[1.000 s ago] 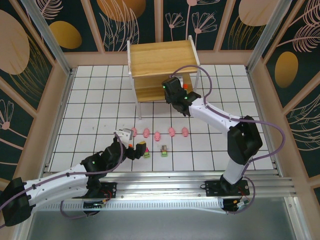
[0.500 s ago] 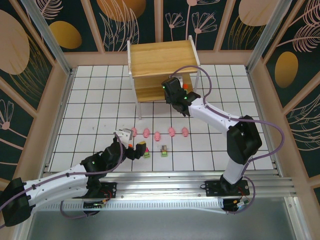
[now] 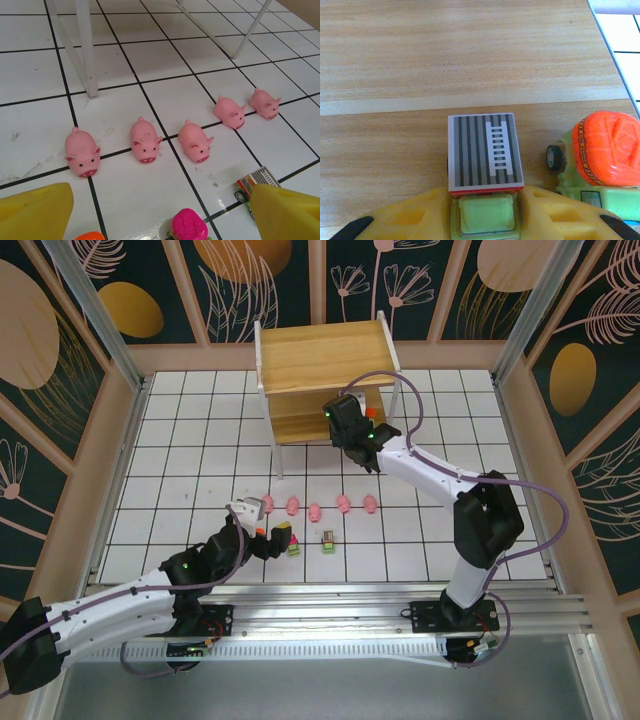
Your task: Place and organize the plastic toys onto the shelf
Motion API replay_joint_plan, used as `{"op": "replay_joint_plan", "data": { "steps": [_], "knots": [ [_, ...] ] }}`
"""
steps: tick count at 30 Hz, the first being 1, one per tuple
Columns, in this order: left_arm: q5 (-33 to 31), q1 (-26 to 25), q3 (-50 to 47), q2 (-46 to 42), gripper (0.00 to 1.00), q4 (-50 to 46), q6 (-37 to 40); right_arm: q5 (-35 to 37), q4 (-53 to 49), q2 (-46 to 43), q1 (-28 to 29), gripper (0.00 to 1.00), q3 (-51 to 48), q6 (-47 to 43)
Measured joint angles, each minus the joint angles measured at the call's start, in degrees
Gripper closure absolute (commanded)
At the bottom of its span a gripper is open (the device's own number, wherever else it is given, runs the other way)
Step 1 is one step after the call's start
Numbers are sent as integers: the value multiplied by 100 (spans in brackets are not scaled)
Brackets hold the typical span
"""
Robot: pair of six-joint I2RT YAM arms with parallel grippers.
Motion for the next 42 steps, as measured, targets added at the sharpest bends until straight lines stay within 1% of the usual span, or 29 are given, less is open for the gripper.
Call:
{"op": "replay_joint_plan", "data": {
  "steps": [9, 18, 27, 42],
  "knots": [
    [0, 0, -11, -9, 8, 2, 0, 72, -28, -66, -4, 60, -76, -22],
    [0, 0, -11, -9, 8, 2, -2, 72, -37, -116, -11, 56, -76, -39],
    [-2, 0, -11, -11, 8, 0, -2, 72, -42, -295, -9, 55, -208, -33],
    [-22, 0, -63, -238, 8, -2, -2, 269, -42, -863, 332, 55, -577, 164]
  ]
}}
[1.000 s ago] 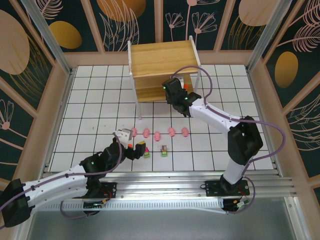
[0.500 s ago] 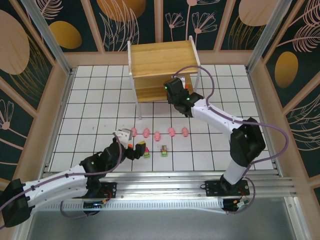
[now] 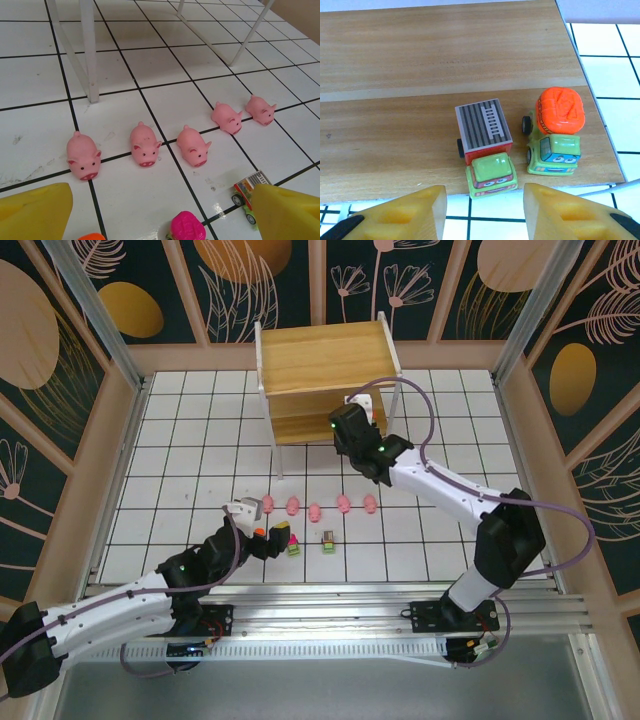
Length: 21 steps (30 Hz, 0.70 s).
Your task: Place and organize the plastic toys onto the shelf
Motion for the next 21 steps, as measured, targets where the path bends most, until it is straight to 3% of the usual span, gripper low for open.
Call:
{"op": "replay_joint_plan", "data": {
  "steps": [11, 21],
  "knots": [
    [-57, 0, -44, -201, 9, -4, -2, 153, -155, -483, 505, 56, -448, 435],
    [-396, 0, -44, -221, 11, -87, -48, 431, -656, -802, 1602, 56, -916, 1373]
  ]
}}
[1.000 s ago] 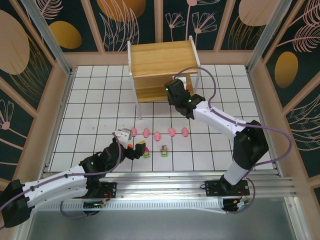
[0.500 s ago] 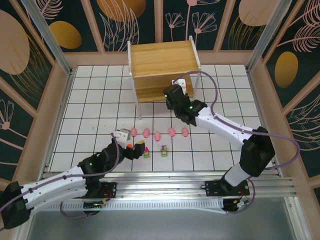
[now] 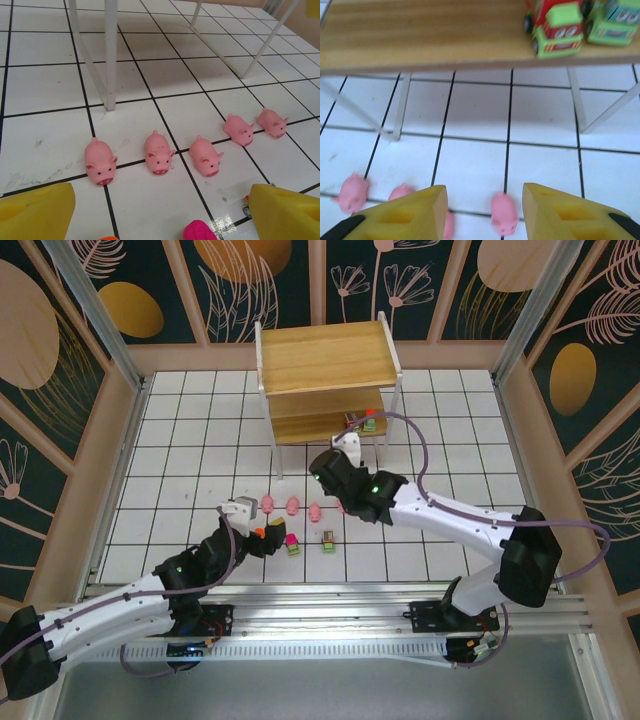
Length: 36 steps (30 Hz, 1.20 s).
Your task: Place and organize the plastic toys onto the shelf
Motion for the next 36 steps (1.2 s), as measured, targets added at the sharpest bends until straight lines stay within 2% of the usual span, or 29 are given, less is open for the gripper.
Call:
{"op": "replay_joint_plan", "data": {
  "steps": [10, 18, 24, 36],
  "knots": [
    [-319, -17, 0, 350, 11, -83, -109, 258, -754, -28, 1255, 56, -382, 1458],
    [-356, -50, 0, 214, 11, -94, -120, 269, -975, -24, 1888, 56, -774, 2398],
    [-361, -50, 0, 208, 11, -94, -122, 201, -866, 68, 2011, 56, -1298, 2833],
    [-361, -85, 0, 343, 11, -90, -122, -2, -199, 160, 2000, 52, -1604, 2887]
  ]
}}
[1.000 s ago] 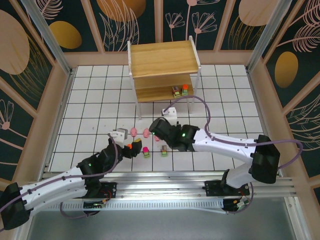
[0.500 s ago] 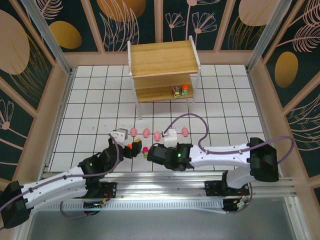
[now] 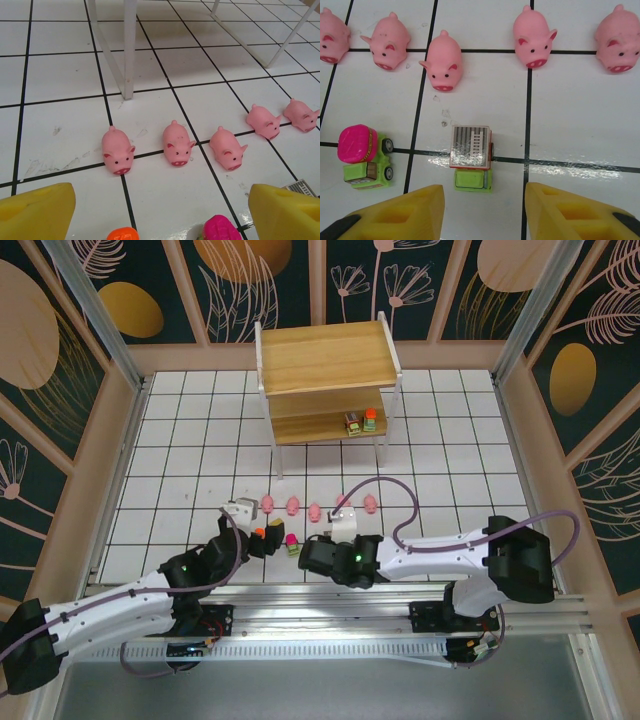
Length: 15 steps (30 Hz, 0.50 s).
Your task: Place and organize the plastic toys onto the shelf
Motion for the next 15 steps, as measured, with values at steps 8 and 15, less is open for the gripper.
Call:
{"op": "replay_joint_plan", "data": {
  "steps": [8, 15],
  "knots": [
    [2, -42, 0, 168, 10, 2, 2, -81, 273, 455, -90, 50, 0, -39],
    [0, -50, 0, -140, 10, 2, 2, -153, 339, 734, -98, 50, 81, -63]
  ]
}}
